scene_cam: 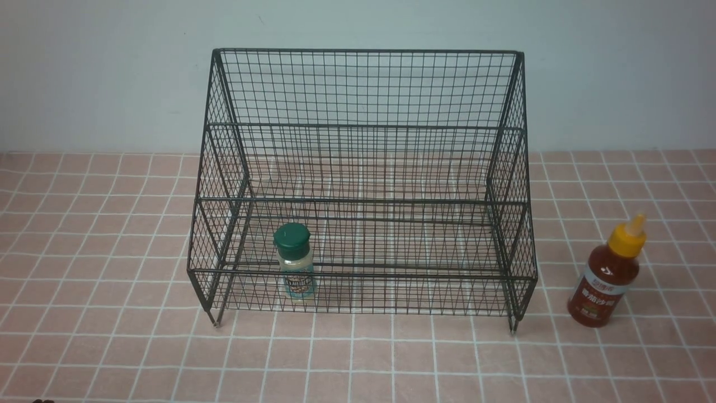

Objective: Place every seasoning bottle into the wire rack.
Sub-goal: Use the right arm to grab the condiment bottle closest to it

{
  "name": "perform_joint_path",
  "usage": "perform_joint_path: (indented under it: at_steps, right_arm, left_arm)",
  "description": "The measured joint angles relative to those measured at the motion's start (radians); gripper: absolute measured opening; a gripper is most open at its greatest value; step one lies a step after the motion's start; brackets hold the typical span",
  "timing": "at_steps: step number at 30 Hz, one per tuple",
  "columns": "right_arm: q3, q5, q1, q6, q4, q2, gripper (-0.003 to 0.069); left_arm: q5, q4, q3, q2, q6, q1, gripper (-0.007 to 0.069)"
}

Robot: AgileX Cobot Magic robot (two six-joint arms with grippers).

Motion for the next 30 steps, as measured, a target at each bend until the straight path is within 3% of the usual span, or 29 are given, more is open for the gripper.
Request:
perform_joint_path:
  at_steps: [9, 18, 30]
  right_arm:
    - [-0.032, -0.107, 0.0, 0.028, -0.011, 0.149, -0.0009]
    - [-0.154, -0.284, 0.0, 0.02, -0.141, 0.623, 0.0052]
    - [-0.253, -0.568, 0.0, 0.026, -0.264, 1.125, 0.0386]
  left_arm:
    - [0.0, 0.0, 0.0, 0.0, 0.0, 0.0, -0.0007]
    - [0.0, 0.0, 0.0, 0.0, 0.0, 0.0, -0.0007]
    - [0.0, 0.0, 0.0, 0.0, 0.0, 0.0, -0.0007]
